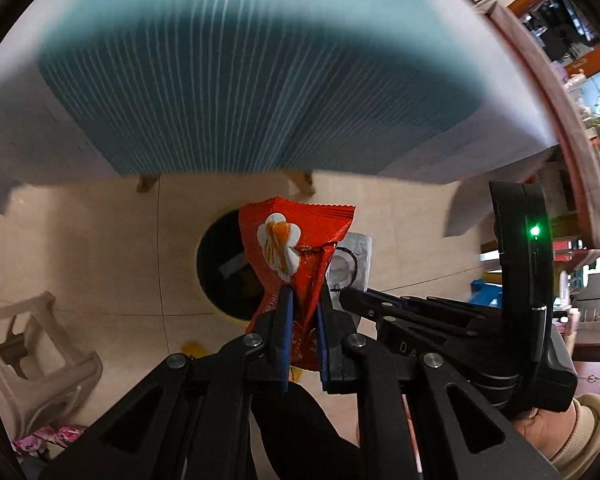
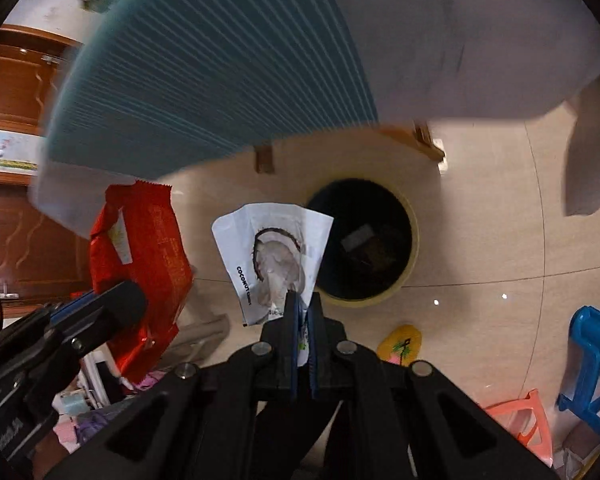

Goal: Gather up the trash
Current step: 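Lower both held items into the floor bin and open both tools, then raise both tools back up toward the table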

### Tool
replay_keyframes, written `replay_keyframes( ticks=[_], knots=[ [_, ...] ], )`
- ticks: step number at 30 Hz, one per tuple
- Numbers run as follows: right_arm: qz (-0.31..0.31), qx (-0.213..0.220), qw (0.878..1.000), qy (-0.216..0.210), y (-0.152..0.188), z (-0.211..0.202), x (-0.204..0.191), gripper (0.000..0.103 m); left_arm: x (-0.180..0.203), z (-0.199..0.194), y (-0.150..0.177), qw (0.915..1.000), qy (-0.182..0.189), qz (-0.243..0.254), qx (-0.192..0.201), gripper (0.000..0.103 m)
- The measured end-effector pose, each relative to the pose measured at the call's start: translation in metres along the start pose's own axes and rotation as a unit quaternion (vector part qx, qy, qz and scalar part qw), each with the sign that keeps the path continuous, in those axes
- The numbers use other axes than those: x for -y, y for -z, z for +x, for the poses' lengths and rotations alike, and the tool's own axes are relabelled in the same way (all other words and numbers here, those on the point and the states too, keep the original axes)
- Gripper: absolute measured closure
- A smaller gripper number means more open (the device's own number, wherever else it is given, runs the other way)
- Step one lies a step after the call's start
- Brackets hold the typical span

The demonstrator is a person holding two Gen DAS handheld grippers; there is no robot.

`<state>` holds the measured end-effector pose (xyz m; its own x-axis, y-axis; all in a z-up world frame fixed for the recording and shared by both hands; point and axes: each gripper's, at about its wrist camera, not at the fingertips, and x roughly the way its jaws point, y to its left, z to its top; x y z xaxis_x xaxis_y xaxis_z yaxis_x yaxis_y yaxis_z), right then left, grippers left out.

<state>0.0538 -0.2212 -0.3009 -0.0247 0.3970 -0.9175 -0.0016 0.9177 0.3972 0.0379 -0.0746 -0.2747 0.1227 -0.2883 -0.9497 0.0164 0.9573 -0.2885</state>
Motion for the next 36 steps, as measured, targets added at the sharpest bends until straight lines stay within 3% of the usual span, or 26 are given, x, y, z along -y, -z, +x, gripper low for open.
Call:
replay_keyframes(
  ticks=[4, 9, 12, 13, 14, 16, 17, 28, 36],
  knots=[
    [0.015, -0.010, 1.000, 0.015, 0.000, 0.069, 0.024, 0.096, -0.017, 0.058, 0.004, 0.9999, -0.012, 0.001, -0.010, 0.094],
    [0.025, -0.012, 0.999, 0.030, -0.004, 0.132, 0.048, 0.095, -0.034, 0.118, 0.004, 0.9993, -0.036, 0.005, -0.009, 0.085],
    [0.040, -0.023, 0.998, 0.038, -0.007, 0.166, 0.059, 0.080, -0.040, 0.137, 0.003, 0.9984, -0.055, 0.010, -0.010, 0.065],
    [0.041, -0.024, 0.998, 0.039, -0.008, 0.171, 0.061, 0.072, -0.041, 0.142, 0.002, 0.9977, -0.065, 0.015, -0.013, 0.049],
    [0.044, -0.023, 0.998, 0.042, -0.009, 0.176, 0.064, 0.066, -0.043, 0.143, 0.000, 0.9976, -0.067, 0.016, -0.011, 0.039],
    [0.049, -0.021, 0.998, 0.042, -0.012, 0.180, 0.066, 0.048, -0.046, 0.143, -0.004, 0.9968, -0.077, 0.020, -0.003, 0.024],
    [0.051, -0.016, 0.998, 0.039, -0.014, 0.178, 0.068, 0.046, -0.046, 0.142, -0.006, 0.9964, -0.082, 0.023, 0.001, 0.020],
    [0.066, 0.039, 0.996, 0.037, -0.017, 0.151, 0.068, 0.046, -0.048, 0.117, -0.009, 0.9960, -0.084, 0.019, 0.023, 0.019],
    [0.089, 0.068, 0.993, 0.025, -0.007, 0.108, 0.061, 0.046, -0.037, 0.065, -0.008, 0.9961, -0.076, 0.033, 0.031, 0.019]
  ],
)
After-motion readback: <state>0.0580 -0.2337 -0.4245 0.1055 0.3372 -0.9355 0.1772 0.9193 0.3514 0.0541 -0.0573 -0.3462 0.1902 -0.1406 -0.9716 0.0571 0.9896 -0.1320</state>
